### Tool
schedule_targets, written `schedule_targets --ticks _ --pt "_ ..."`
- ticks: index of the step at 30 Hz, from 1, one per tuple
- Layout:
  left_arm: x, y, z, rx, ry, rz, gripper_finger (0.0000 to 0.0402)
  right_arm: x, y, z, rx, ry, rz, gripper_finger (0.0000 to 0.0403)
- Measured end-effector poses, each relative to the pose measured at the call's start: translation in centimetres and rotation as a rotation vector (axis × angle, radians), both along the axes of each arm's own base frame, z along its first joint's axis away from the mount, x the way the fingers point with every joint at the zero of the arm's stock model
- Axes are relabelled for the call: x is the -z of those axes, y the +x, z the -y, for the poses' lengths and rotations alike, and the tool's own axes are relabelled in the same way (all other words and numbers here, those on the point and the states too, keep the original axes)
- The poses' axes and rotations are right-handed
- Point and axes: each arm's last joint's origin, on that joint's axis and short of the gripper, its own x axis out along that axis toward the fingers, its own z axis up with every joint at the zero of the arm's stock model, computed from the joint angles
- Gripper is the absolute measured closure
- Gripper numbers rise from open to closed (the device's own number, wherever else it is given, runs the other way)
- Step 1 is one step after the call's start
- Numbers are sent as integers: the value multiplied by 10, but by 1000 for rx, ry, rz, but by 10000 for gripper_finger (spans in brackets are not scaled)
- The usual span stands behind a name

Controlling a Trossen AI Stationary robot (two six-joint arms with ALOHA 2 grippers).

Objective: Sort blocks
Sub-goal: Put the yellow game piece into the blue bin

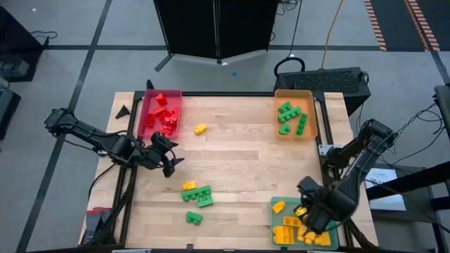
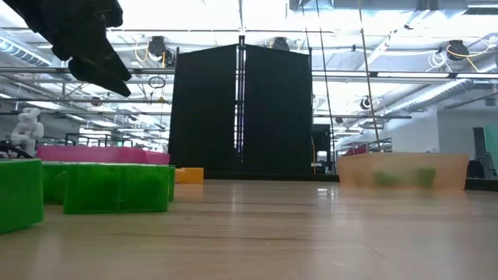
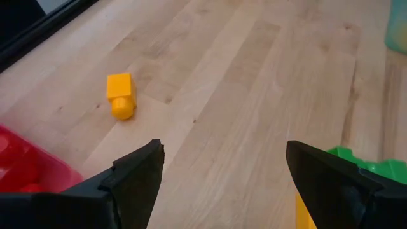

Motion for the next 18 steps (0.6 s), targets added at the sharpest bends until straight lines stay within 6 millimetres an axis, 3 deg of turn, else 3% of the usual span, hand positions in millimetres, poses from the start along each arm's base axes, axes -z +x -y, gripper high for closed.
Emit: schedule_targets --ticks 9,14,18 --pt "0 0 0 -7 5 3 70 1 -36 -30 176 93 -56 290" --pt "0 0 0 -8 9 3 70 13 -37 -37 178 105 -123 290" --pt "0 0 0 -9 8 4 70 35 -36 -40 186 106 -149 290"
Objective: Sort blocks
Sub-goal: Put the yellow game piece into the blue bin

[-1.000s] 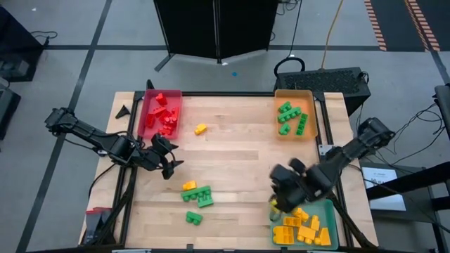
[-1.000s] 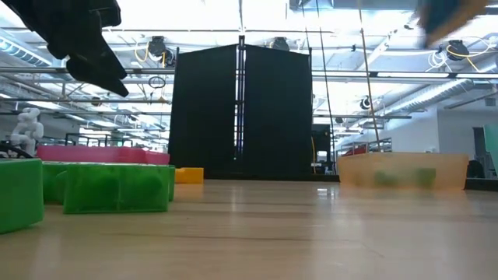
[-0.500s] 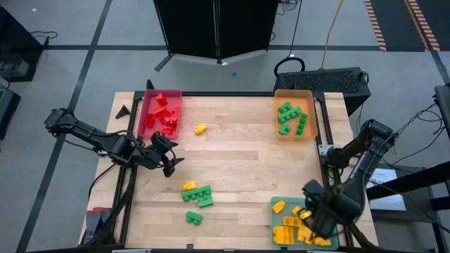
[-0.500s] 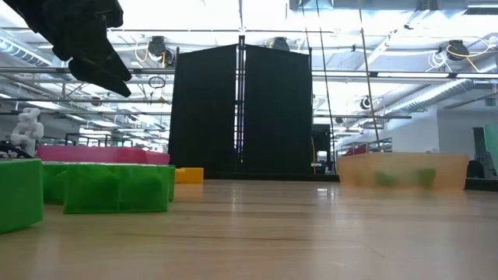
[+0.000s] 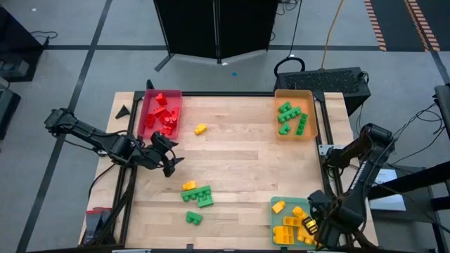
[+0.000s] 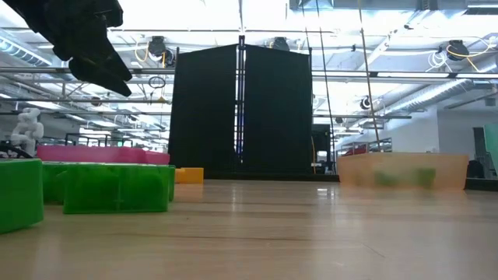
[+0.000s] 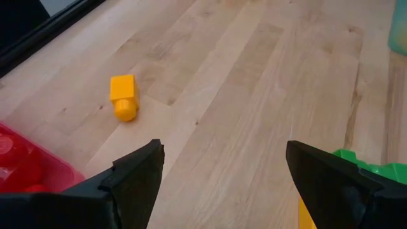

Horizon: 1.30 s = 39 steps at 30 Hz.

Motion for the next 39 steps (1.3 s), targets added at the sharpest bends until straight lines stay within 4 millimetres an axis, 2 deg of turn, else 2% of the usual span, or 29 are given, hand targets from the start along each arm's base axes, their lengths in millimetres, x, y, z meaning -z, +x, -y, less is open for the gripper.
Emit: schedule_targets --ticks 5,12,15,20,22,26,29,31,34,39 --pt "0 0 0 0 0 0 70 28 -2 3 2 5 1 290" --pt "0 0 0 3 3 -1 70 64 -3 22 47 -55 -55 290" --pt "0 0 0 3 3 -2 70 73 -1 26 54 -46 -49 290" --pt "0 0 0 3 3 -2 70 74 1 23 28 -4 -24 288" --pt "0 0 0 3 3 -2 70 74 1 22 14 5 -19 256" --pt "0 0 0 3 3 -2 70 74 0 22 13 8 -20 162" --pt "0 0 0 3 3 -2 70 74 2 20 9 24 -11 121" --pt "0 0 0 3 3 -2 70 70 4 18 -7 41 4 112" --pt "0 0 0 3 3 -2 70 50 13 15 -48 39 65 115" --pt "0 0 0 3 3 -2 70 -8 29 26 -112 -79 87 135"
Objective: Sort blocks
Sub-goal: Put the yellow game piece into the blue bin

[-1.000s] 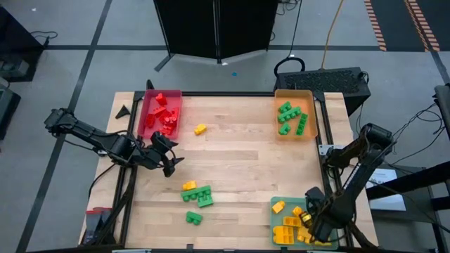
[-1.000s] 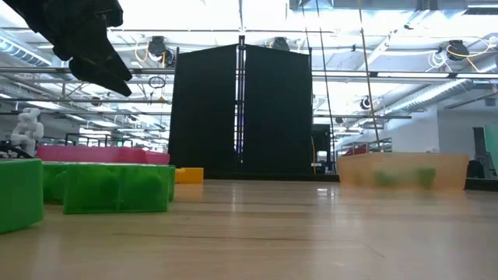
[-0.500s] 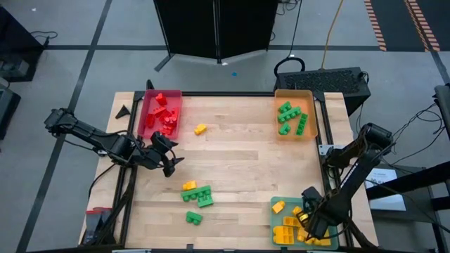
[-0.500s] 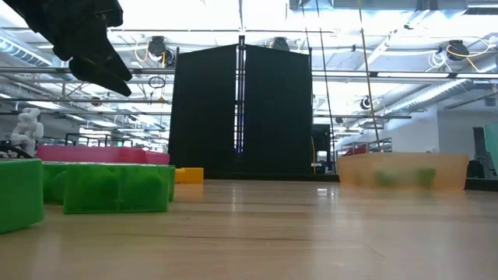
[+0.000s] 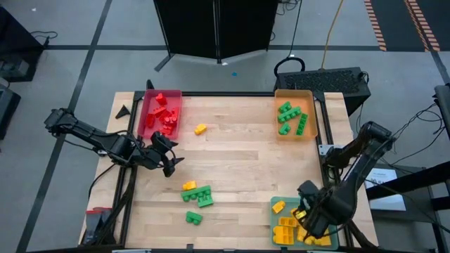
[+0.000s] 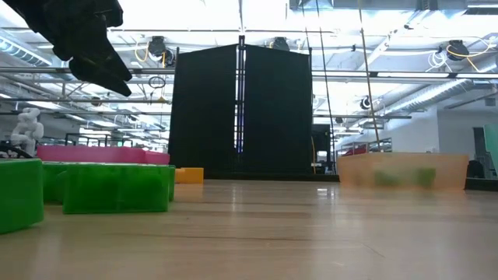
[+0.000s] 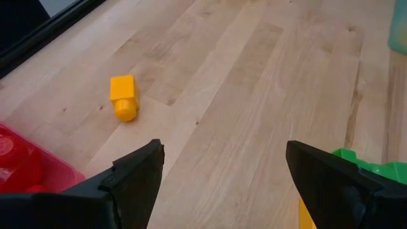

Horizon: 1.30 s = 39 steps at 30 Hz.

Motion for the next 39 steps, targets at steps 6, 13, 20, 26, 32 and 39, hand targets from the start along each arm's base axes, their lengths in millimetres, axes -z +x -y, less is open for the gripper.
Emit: schedule_targets --ticks 6,13,20,26,32,39 --pt "0 0 0 0 0 0 70 -63 34 35 -79 -241 251 140" --pt "0 0 0 -3 -6 2 70 -75 98 112 -193 -529 368 141" --pt "0 0 0 -1 -9 0 70 -91 162 197 -364 -632 541 141" --pt "0 0 0 -1 -9 1 70 -104 186 244 -491 -645 738 141" --pt "0 0 1 -2 -13 2 70 -92 197 259 -623 -666 679 153" --pt "0 0 0 -2 -3 -3 70 -26 261 303 -779 -591 816 154"
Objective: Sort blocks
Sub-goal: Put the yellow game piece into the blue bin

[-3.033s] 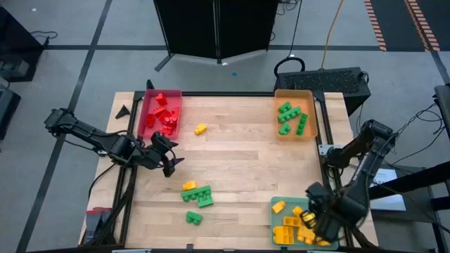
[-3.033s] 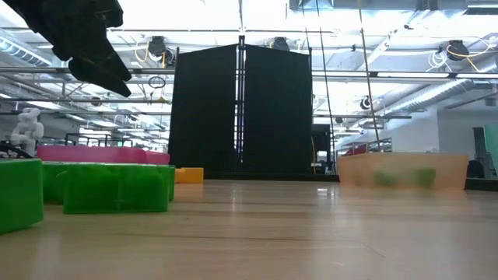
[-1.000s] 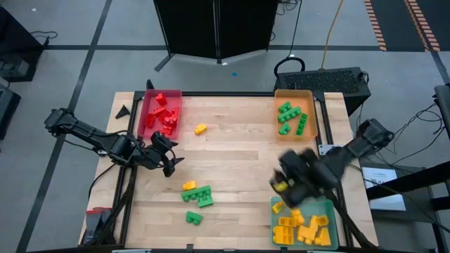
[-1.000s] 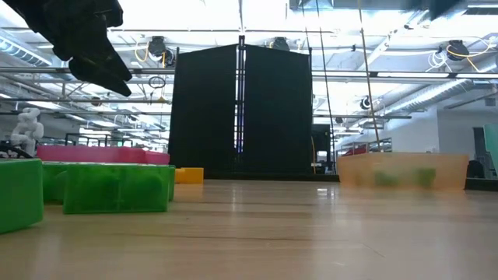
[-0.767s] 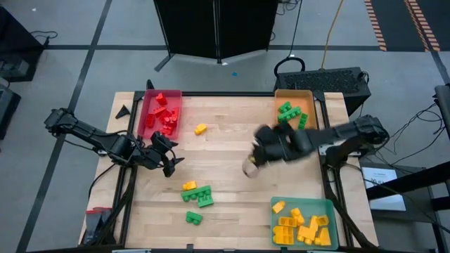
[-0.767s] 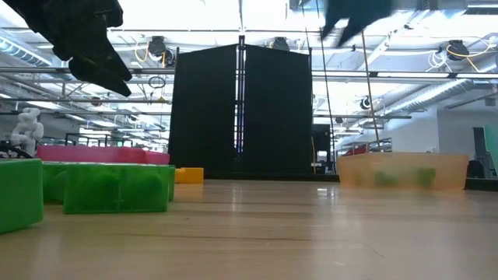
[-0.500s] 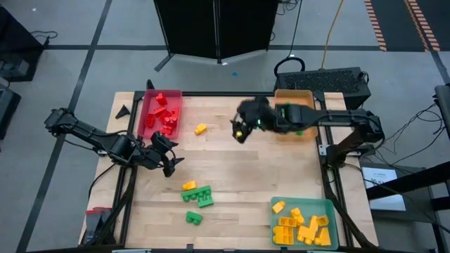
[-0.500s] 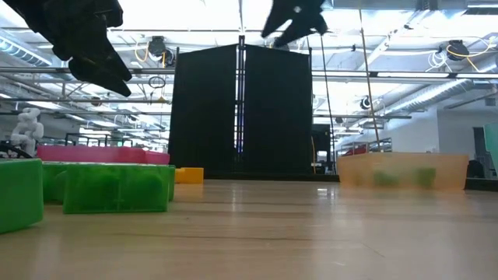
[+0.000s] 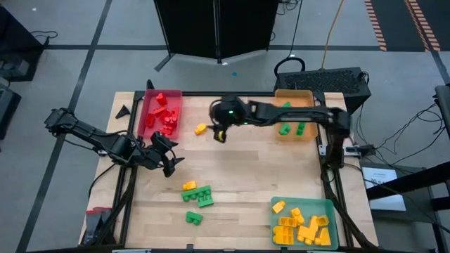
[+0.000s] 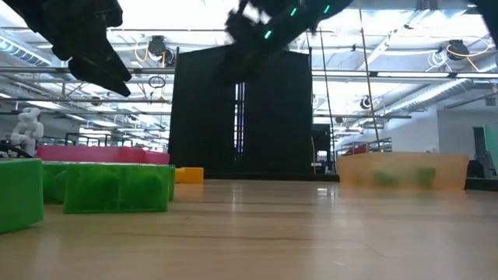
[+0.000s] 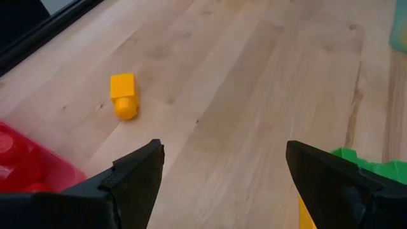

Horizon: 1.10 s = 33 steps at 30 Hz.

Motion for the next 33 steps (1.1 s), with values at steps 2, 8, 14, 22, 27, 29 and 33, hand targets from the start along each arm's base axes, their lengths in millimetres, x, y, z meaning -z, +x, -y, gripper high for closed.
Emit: schedule_targets --ticks 2,8,14,22,27,29,33 --pt "0 0 0 -4 -4 -1 70 24 15 8 -55 11 -16 154" --pt "2 -2 -1 -13 -14 -23 70 49 59 29 -205 -129 -122 154" --pt "3 -3 -1 -20 -17 -30 70 60 99 45 -275 -164 -262 153" --pt "3 -3 -1 -32 -22 -33 70 91 106 49 -371 -116 -417 153" --pt "3 -3 -1 -38 -16 -28 70 101 105 52 -347 -88 -452 153" --pt "3 -3 -2 -43 -11 -27 70 107 107 54 -325 -110 -457 153" --pt "3 -3 -2 -47 -6 -24 70 112 110 57 -296 -116 -439 153"
